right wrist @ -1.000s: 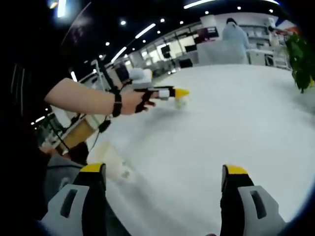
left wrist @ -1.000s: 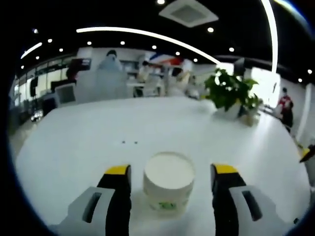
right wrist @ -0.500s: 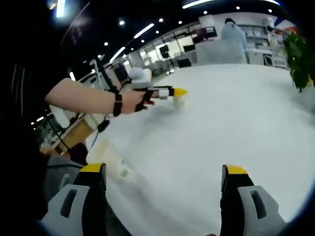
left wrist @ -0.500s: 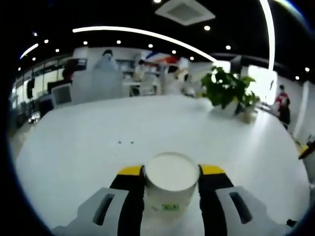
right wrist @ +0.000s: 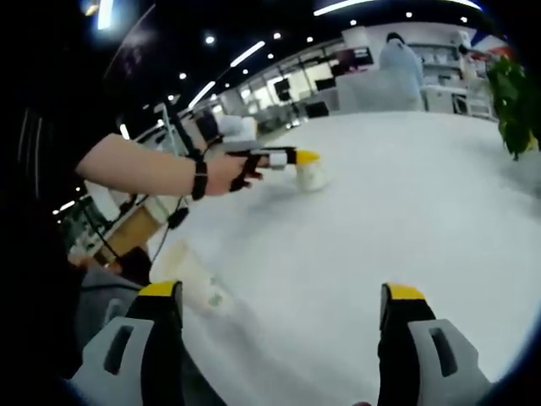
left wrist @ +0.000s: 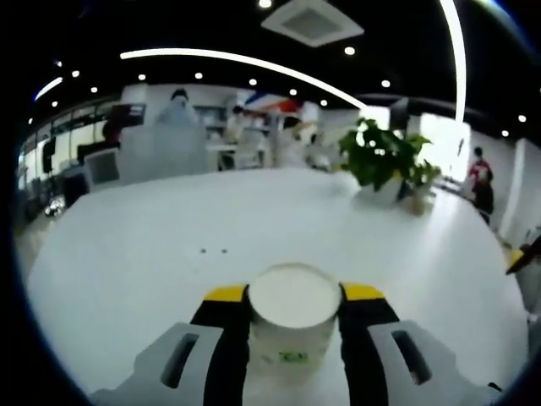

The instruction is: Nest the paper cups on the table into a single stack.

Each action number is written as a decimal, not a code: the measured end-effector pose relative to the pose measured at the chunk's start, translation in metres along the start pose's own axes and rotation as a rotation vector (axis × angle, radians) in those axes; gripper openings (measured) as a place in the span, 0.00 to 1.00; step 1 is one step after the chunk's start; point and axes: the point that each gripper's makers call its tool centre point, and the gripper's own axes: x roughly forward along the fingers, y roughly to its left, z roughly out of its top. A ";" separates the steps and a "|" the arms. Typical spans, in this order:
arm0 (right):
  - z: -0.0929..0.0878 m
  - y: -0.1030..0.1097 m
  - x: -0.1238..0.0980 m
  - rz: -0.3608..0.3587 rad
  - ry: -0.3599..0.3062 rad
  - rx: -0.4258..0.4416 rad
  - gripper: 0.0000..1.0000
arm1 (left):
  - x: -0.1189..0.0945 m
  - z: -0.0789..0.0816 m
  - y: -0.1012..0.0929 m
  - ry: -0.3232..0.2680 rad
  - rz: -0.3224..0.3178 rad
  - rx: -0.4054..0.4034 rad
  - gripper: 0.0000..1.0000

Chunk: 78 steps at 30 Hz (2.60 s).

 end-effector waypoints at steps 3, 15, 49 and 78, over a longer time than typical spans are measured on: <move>0.001 0.001 -0.001 0.001 -0.004 -0.001 0.95 | -0.003 0.003 -0.002 -0.004 -0.008 -0.008 0.39; 0.010 0.009 -0.008 -0.003 -0.030 -0.023 0.95 | -0.022 0.023 -0.011 -0.028 -0.023 -0.046 0.38; 0.024 0.060 -0.039 -0.026 -0.133 -0.107 0.96 | -0.124 0.067 -0.062 -0.076 -0.052 -0.051 0.38; 0.028 0.094 -0.045 -0.070 -0.211 -0.091 0.95 | -0.185 0.101 -0.121 -0.144 -0.161 -0.066 0.38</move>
